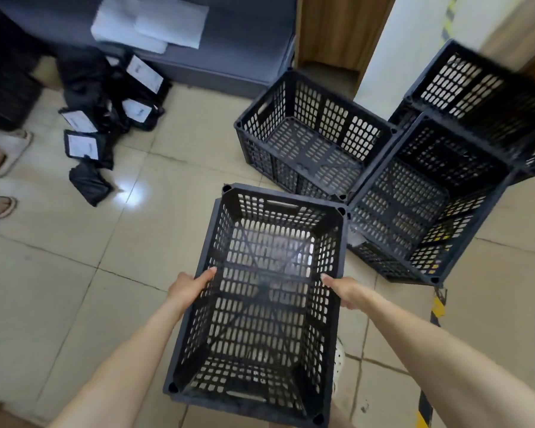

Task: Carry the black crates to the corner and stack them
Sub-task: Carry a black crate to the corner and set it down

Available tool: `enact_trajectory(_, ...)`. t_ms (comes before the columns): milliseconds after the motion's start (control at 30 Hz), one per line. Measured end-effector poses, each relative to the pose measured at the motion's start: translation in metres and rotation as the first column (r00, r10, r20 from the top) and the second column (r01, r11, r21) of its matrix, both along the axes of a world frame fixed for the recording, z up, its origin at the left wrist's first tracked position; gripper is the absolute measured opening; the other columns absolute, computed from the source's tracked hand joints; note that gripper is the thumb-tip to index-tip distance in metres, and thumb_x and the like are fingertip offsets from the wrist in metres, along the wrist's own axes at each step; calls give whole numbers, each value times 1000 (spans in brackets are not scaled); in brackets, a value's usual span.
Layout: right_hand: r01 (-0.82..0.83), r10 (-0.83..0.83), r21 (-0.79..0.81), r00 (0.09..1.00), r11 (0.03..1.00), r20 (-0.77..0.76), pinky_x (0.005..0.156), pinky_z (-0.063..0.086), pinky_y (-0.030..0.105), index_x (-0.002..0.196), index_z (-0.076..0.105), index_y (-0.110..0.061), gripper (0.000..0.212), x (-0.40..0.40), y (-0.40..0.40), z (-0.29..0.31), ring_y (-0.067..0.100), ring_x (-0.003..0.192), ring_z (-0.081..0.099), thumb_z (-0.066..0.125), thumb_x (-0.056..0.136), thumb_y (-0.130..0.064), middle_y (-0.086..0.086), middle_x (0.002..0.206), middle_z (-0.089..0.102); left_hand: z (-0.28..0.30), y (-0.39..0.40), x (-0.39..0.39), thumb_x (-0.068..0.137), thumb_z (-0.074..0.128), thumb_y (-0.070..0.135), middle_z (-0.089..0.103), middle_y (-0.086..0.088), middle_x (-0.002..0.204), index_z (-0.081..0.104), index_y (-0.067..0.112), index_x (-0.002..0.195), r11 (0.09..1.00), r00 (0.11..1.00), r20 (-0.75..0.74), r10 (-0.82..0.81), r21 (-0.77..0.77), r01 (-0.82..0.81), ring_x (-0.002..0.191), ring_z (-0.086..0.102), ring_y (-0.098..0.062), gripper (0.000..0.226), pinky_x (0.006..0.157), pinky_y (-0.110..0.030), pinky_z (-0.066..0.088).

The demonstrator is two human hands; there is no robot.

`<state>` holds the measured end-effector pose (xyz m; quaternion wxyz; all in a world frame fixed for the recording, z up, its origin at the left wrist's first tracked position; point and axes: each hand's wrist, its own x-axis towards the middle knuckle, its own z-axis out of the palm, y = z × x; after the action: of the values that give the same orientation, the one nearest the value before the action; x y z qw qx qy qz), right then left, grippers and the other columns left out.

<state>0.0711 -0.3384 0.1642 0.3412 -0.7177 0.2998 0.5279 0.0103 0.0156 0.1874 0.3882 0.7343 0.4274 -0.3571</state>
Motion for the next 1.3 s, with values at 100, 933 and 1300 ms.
enact_trajectory(100, 16, -19, 64, 999, 998, 46, 100, 49, 40, 120, 57, -1, 64, 21, 2, 47, 31, 108, 63, 44, 93, -58, 10, 123, 64, 74, -3, 20, 77, 58, 71, 73, -12, 92, 65, 0, 86, 997, 998, 62, -27, 77, 23, 85, 68, -26, 72, 78, -35, 48)
enact_trajectory(933, 384, -374, 46, 855, 922, 361, 83, 55, 33, 150, 25, -3, 70, 8, -230, 374, 30, 116, 59, 36, 100, -50, 18, 149, 40, 364, -231, 189, 70, 36, 90, 64, -8, 80, 53, 11, 74, 639, 627, 193, -755, 433, 636, 75, 63, -27, 81, 77, -35, 52)
enact_trajectory(1300, 808, -771, 26, 551, 588, 320, 76, 52, 29, 151, 23, -6, 69, -91, -318, 394, 30, 126, 54, 33, 101, -51, 19, 150, 38, 390, -448, 267, 86, 40, 74, 60, -19, 127, 56, -1, 126, 263, 199, 206, -958, 356, 897, 117, 58, -35, 86, 99, -38, 46)
